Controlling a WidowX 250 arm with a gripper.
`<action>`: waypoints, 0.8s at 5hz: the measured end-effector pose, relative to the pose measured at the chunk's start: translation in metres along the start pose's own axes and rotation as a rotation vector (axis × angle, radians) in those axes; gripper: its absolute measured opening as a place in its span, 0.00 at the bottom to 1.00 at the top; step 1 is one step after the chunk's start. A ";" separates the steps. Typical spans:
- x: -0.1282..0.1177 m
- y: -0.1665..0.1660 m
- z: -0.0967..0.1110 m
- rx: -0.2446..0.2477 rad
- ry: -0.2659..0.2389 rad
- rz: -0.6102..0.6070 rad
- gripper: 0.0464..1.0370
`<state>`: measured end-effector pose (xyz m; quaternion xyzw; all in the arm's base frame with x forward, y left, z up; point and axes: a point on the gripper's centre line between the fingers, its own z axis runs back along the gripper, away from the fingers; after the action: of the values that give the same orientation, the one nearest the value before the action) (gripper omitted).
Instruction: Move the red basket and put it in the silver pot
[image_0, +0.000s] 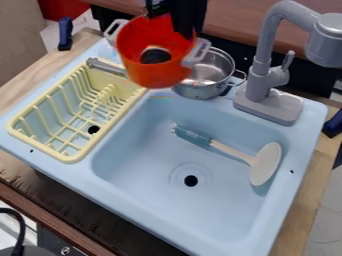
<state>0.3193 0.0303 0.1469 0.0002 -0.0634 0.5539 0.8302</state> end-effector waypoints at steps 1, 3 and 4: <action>0.016 -0.007 -0.007 -0.023 0.010 -0.007 0.01; 0.029 -0.040 -0.021 -0.041 0.029 0.052 0.01; 0.029 -0.048 -0.026 -0.047 0.018 0.063 0.01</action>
<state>0.3773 0.0402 0.1274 -0.0264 -0.0689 0.5782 0.8126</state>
